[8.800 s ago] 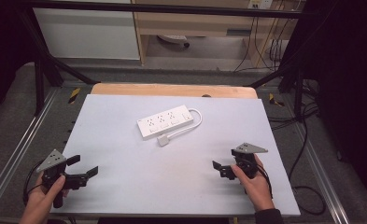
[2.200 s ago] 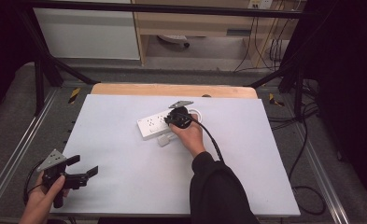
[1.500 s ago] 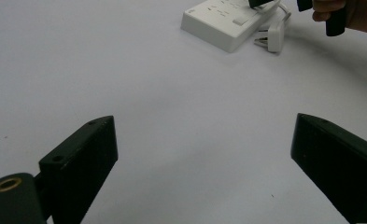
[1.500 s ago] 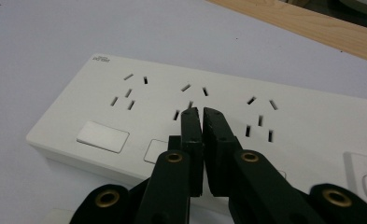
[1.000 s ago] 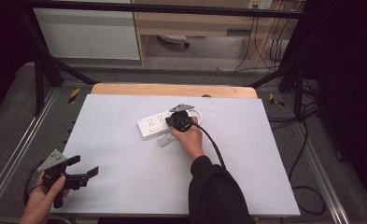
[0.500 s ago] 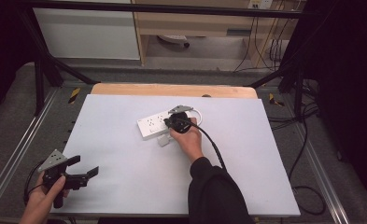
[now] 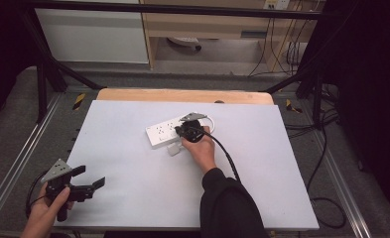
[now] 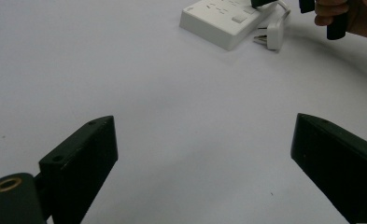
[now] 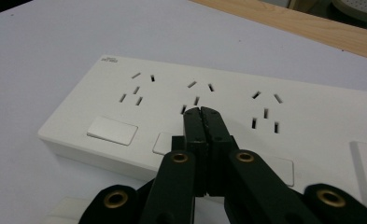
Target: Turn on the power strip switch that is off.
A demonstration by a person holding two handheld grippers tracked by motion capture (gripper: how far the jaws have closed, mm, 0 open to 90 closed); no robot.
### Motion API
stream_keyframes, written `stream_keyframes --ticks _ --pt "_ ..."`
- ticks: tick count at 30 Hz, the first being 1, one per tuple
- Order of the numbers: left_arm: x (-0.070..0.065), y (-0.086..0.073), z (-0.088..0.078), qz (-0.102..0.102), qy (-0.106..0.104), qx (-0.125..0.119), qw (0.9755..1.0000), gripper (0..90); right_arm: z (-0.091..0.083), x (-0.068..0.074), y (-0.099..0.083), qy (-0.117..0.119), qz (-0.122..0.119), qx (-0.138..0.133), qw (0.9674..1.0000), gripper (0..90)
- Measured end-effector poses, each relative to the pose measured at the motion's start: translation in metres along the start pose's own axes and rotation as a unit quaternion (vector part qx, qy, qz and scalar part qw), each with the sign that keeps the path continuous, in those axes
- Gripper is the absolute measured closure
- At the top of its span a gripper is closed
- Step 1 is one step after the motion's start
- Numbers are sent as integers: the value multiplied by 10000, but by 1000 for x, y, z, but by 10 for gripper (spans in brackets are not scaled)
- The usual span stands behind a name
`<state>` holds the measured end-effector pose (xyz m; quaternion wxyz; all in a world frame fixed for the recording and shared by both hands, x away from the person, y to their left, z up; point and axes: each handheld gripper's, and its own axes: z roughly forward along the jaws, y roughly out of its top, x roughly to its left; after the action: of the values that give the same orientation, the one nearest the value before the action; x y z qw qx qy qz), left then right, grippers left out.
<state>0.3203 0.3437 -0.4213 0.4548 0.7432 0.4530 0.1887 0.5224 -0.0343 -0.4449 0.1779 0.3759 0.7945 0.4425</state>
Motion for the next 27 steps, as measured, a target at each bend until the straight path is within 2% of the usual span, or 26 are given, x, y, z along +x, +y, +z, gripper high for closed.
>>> stream_keyframes --ticks 4,5,14,21,27 --pt "0 0 0 -4 -17 8 10000 74 -2 -6 -4 10 135 -75 9999 900" --pt "0 0 1 -5 -20 8 10000 74 -3 -6 -4 15 38 -65 10000 900" --pt "0 0 1 6 -23 16 10000 74 -3 -5 -4 -5 91 -74 9999 900" --pt "-1 0 1 10 -40 4 10000 74 0 1 -2 56 11 -86 9999 900" --pt "0 0 1 12 -47 27 10000 74 1 2 1 58 -5 11 10000 900"
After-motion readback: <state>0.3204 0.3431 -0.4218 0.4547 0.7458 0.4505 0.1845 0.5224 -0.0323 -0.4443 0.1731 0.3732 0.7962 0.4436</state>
